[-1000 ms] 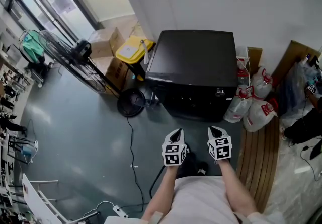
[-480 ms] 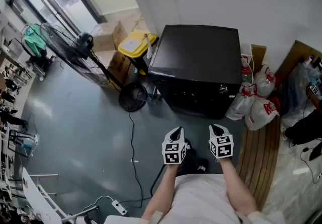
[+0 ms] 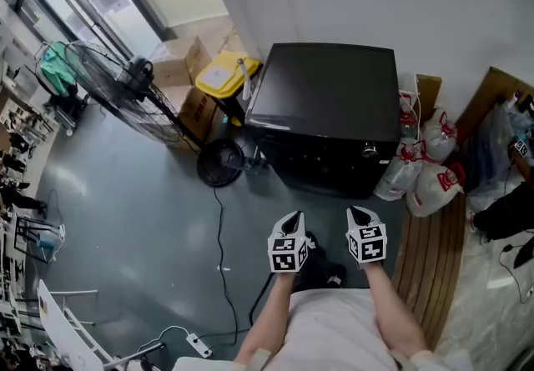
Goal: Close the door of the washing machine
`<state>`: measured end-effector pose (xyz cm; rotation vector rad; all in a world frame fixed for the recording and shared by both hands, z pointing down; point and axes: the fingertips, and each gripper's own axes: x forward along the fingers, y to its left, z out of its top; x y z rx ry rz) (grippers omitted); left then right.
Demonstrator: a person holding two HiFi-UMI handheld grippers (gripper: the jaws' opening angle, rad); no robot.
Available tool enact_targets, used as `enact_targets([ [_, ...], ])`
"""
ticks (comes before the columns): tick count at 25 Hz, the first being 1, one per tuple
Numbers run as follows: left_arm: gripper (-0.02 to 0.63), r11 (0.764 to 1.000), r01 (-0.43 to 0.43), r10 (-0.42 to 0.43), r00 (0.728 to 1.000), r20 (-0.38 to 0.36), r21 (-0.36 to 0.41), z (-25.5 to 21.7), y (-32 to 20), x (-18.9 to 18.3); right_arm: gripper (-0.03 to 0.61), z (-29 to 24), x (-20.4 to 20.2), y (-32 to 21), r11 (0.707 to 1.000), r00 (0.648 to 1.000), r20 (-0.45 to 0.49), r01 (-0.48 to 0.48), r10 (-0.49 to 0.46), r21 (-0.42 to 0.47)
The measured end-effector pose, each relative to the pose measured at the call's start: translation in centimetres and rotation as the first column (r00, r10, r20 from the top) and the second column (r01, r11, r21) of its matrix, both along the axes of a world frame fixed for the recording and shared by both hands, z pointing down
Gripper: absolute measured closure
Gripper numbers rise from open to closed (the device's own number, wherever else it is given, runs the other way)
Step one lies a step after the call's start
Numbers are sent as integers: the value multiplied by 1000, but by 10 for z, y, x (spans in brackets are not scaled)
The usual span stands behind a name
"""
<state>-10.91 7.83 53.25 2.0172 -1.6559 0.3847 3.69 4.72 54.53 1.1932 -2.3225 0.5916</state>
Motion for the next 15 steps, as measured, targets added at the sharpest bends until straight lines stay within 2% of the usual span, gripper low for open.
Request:
enact_targets([
  [15,611,1000,7,-7,999,-32,14,-1,-4,0,575,2,1,-1,1000,1000,1,-5,5,-2],
])
